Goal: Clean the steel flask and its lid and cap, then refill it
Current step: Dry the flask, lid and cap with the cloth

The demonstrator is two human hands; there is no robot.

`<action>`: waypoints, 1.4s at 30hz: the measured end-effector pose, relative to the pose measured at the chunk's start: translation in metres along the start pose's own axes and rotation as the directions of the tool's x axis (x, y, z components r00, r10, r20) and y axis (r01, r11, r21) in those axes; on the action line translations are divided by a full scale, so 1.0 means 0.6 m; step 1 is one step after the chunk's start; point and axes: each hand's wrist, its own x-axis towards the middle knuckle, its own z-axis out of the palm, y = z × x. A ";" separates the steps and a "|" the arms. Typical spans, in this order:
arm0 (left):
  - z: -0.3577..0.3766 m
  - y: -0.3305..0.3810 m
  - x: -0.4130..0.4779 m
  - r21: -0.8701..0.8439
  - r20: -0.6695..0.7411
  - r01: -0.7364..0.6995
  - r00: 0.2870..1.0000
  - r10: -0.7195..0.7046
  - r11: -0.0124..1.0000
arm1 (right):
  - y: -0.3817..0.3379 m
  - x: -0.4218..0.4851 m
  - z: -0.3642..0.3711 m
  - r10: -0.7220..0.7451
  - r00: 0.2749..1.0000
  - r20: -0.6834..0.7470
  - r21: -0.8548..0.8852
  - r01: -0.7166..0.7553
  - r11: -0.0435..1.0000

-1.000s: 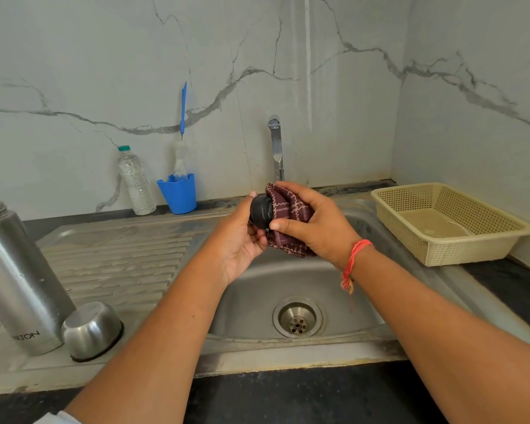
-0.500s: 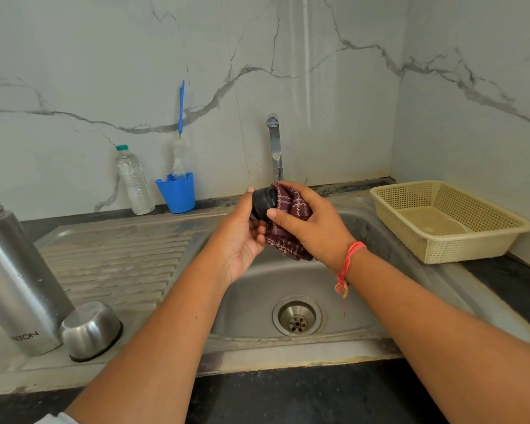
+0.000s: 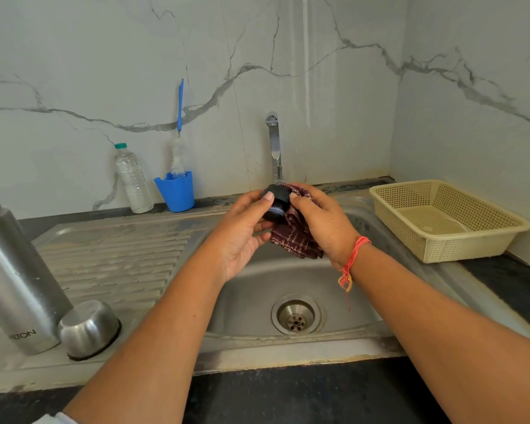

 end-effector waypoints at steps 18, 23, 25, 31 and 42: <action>-0.015 0.002 0.010 -0.169 -0.085 -0.055 0.996 0.042 0.984 | -0.016 -0.010 -0.001 0.065 0.991 0.117 0.101 -0.077 0.992; -0.011 -0.004 0.010 -0.162 -0.096 -0.008 0.995 -0.008 0.987 | -0.016 -0.014 0.000 -0.201 0.968 0.150 -0.159 0.224 0.962; -0.009 -0.004 0.008 -0.144 -0.113 0.007 0.993 -0.024 0.990 | -0.016 -0.016 0.003 -0.257 0.939 0.227 -0.259 0.313 0.914; -0.013 -0.004 0.010 -0.071 -0.182 0.055 0.981 -0.067 0.996 | -0.011 -0.012 0.001 -0.267 0.940 0.211 -0.434 0.335 0.836; -0.013 -0.005 0.009 -0.048 -0.229 0.046 0.972 -0.055 0.998 | -0.016 -0.016 0.001 -0.302 0.904 0.302 -0.445 0.414 0.794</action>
